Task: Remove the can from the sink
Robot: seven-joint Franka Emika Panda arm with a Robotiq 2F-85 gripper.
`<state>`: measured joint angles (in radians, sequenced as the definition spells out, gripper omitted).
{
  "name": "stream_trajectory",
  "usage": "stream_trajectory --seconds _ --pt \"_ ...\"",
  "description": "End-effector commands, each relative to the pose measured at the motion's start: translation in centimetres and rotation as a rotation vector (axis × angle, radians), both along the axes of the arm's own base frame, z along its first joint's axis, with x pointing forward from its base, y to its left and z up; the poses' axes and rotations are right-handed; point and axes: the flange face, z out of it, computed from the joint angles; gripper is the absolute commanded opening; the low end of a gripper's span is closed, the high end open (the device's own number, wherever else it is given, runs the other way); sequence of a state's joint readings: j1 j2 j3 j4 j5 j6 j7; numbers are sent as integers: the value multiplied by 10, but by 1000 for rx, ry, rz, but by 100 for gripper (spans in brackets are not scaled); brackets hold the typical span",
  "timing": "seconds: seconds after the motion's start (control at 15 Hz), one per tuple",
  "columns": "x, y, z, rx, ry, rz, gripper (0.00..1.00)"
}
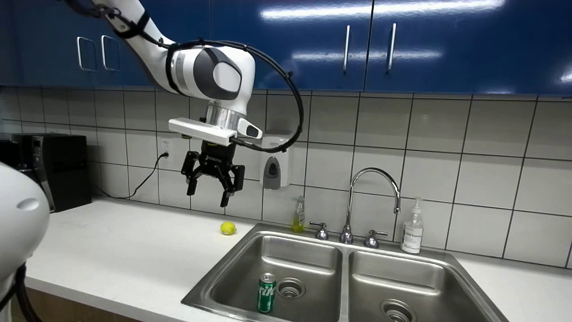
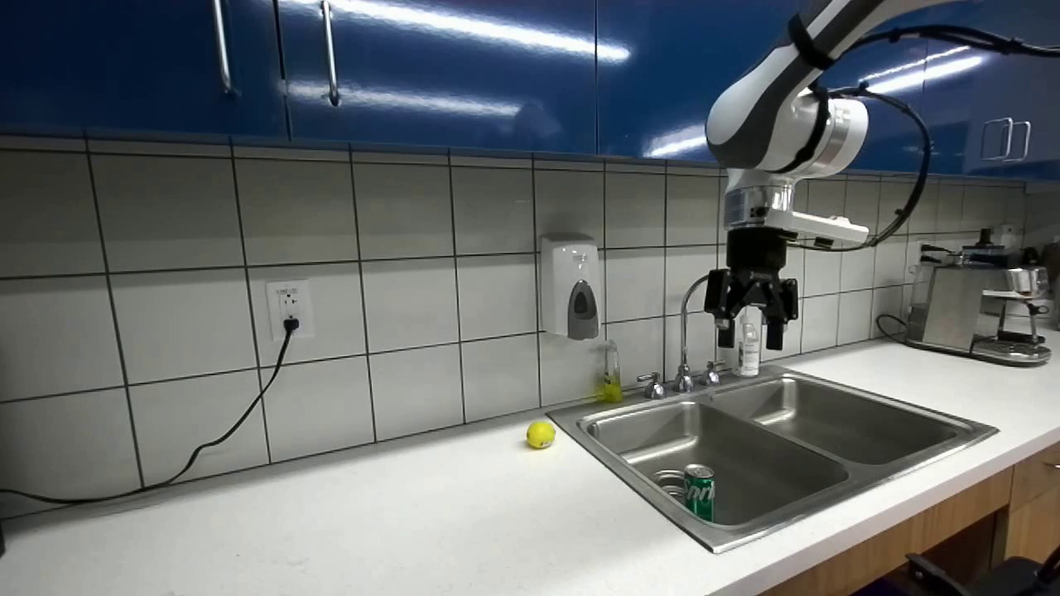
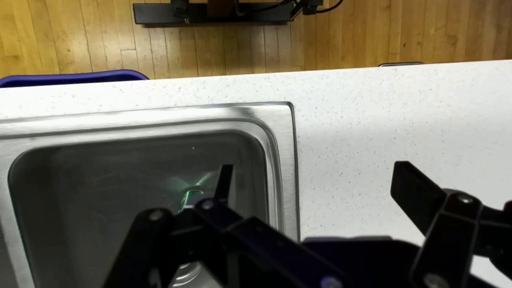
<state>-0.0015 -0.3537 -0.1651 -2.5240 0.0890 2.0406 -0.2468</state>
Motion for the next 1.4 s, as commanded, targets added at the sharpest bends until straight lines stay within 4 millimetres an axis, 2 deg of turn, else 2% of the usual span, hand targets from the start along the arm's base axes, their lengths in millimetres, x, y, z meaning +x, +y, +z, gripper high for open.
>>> stream_trajectory --seconds 0.0,0.33,0.73,1.33 --pt "0 -4 -27 -35 -41 -32 100" --pt "21 -10 -82 -66 -86 -73 100" --pt "57 -20 -152 -128 -111 -109 100" --pt "115 -26 -232 -172 -64 -147 100"
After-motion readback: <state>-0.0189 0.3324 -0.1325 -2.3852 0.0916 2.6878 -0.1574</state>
